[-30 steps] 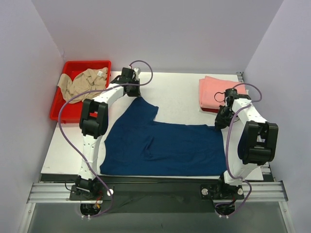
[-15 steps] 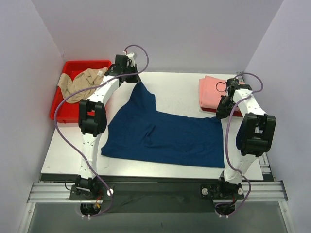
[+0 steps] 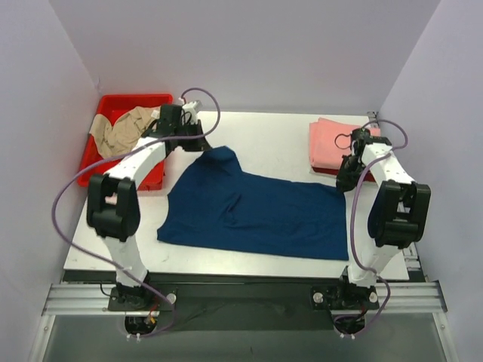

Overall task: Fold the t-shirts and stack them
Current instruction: Fold the other side of the tshirt into a rectangle

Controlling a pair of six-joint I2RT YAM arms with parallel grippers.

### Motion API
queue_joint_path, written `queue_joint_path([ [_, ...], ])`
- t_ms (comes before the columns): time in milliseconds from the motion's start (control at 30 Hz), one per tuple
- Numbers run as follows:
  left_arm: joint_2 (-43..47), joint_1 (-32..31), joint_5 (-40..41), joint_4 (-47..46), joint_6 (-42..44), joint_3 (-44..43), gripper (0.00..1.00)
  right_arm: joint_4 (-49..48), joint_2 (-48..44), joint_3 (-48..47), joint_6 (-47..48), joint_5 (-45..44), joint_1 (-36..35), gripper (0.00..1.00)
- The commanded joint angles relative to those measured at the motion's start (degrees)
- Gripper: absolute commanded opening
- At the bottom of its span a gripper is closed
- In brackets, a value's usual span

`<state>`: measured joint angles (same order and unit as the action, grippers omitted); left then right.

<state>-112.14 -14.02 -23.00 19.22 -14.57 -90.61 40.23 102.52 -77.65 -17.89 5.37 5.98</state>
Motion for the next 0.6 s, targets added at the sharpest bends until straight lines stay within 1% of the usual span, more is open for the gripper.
queue_joint_path([
  [0, 11.7, 0.8, -0.7, -3.9, 2.3, 6.7, 0.0, 2.6, -4.8, 3.3, 1.4, -1.2, 0.4, 0.0],
  [33, 15.0, 0.8, -0.3, -3.8, 2.4, 10.2, 0.0, 2.4, -4.9, 3.9, 1.5, -1.3, 0.5, 0.0],
  [200, 23.3, 0.8, 2.3, -0.9, 1.8, 19.6, 0.0, 2.4, -6.5, 5.9, 1.4, -1.2, 0.6, 0.0],
  [367, 33.0, 0.8, 8.5, 1.9, 0.8, 29.3, 0.0, 2.6, -9.2, 9.1, 0.9, -1.3, 0.7, 0.0],
  [500, 41.2, 0.8, 14.1, 5.2, 0.8, 33.1, 0.0, 2.7, -11.1, 11.3, 0.8, -1.0, 0.8, 0.0],
  [567, 43.7, 0.9, 17.1, 7.4, 0.9, 33.9, 0.0, 2.9, -12.1, 12.2, 0.8, -1.1, 0.9, 0.0],
])
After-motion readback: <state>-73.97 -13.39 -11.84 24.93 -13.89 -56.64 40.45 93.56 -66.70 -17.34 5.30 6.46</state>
